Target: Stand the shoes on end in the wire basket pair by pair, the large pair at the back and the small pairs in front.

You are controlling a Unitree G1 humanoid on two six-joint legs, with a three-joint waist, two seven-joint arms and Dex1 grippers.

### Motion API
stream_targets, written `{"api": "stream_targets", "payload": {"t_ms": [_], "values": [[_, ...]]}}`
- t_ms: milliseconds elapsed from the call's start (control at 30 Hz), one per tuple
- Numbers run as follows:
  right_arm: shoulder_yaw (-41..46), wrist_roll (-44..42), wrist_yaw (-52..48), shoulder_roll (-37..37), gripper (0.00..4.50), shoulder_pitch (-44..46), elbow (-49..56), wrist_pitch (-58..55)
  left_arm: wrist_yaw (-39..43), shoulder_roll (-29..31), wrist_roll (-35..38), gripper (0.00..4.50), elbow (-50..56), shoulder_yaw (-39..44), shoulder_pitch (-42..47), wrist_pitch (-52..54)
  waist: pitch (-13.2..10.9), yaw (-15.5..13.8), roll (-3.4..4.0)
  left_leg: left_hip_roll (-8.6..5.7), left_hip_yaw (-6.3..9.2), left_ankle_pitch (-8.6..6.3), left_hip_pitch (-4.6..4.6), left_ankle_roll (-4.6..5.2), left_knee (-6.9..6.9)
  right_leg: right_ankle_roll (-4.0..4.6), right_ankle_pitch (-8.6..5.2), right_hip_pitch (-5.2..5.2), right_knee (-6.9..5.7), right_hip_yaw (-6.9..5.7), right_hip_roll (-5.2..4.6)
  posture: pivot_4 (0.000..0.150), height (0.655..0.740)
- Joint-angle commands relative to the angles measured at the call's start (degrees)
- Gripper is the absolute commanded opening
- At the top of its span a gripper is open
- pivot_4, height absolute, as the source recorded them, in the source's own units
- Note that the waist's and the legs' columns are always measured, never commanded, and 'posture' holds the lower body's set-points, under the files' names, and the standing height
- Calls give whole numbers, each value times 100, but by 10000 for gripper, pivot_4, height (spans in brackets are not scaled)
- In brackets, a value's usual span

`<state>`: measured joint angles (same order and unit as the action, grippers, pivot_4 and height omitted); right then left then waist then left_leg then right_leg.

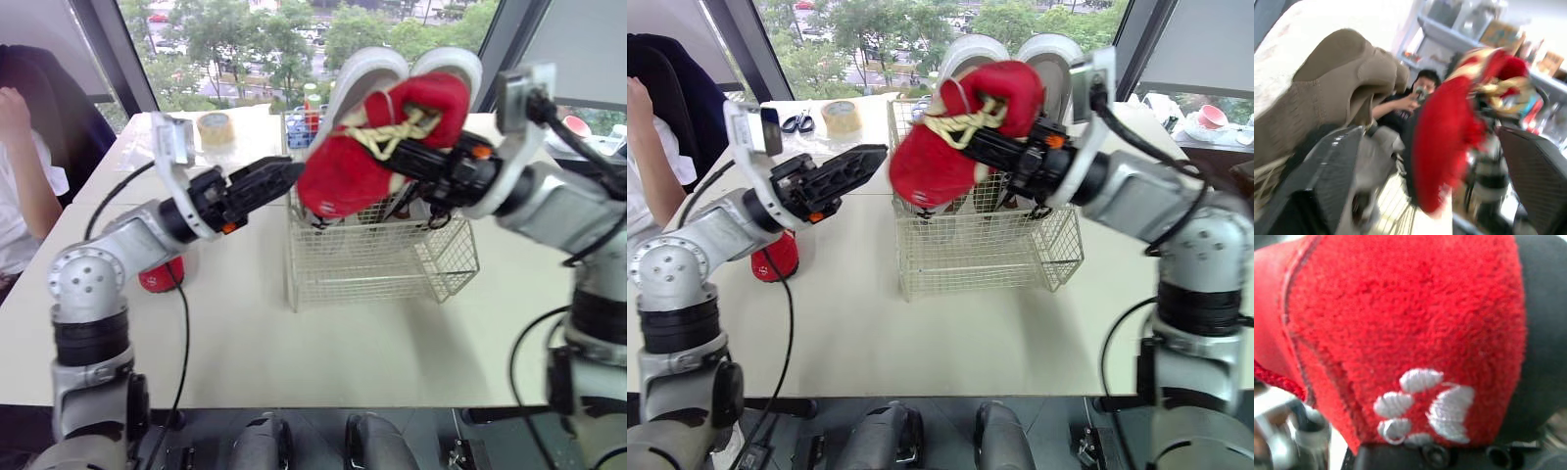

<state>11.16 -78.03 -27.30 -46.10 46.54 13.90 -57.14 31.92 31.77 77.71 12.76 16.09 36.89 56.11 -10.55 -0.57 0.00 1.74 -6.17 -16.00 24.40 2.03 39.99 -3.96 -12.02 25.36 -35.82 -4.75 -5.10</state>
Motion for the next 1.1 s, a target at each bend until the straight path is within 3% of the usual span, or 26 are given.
{"api": "stream_targets", "payload": {"t_ms": [33, 167, 300, 500, 700, 933, 967, 1100], "values": [[-388, 1361, -2172, -1394, 6958, 242, -415, 372, 496, 508, -312, 44261, 297, 81, -216, -44, -1, -4, 3, 0, -1, -1, 1, 1, -2, 1, -1, 0, 6, 0, 0, 1500, 7400], [-1103, 2845, -3791, -2081, 6958, 250, -1011, 1475, 586, 641, -404, 44261, 303, 75, -309, -146, -1, 2, 1, 5, 1, -4, 1, 3, -6, 10, 0, -8, 41, -2, 5, 1500, 7400], [-1478, 3854, -4644, -2107, 6958, 91, -1423, 2367, 523, 614, -437, 44261, 371, 90, -344, -178, -2, 4, 3, 4, -4, -5, 5, 4, -6, 15, 6, -7, 53, 0, 3, 1500, 7400], [-1604, 4765, -4877, -1751, 6958, -397, -1753, 3291, 443, 633, -459, 44261, 461, 115, -410, -164, 2, -2, -6, 8, -6, 1, 2, -6, -5, 4, 13, -14, 53, -2, 4, 1500, 7400], [-1549, 5150, -4911, -1500, 6958, -727, -1839, 3383, 421, 664, -496, 44261, 493, 92, -453, -161, -2, -10, -2, 6, -8, 17, 4, -33, -2, 14, 15, -10, 52, -2, 2, 1500, 7400], [-1178, 5056, -4868, -1726, 41864, -1250, -1264, 2823, 295, 650, -548, 45000, 761, 54, -752, -115, -2, -10, -2, 6, -8, 17, 3, -34, -4, 7, 20, -11, 52, -2, 2, 1500, 7400], [-1071, 5005, -4864, -1773, 44541, -1307, -1151, 2743, 269, 648, -553, 45000, 827, 55, -838, -112, -2, -10, -2, 7, -7, 15, 2, -29, -3, 11, 18, -13, 52, -2, 2, 1500, 7400], [-623, 4992, -4811, -2096, 44541, -1560, -765, 2583, 196, 724, -614, 45000, 1193, 68, -1312, -116, -2, -11, -1, 6, -7, 8, 4, -19, -4, 19, 13, -7, 50, -1, 0, 1500, 7400]]}}
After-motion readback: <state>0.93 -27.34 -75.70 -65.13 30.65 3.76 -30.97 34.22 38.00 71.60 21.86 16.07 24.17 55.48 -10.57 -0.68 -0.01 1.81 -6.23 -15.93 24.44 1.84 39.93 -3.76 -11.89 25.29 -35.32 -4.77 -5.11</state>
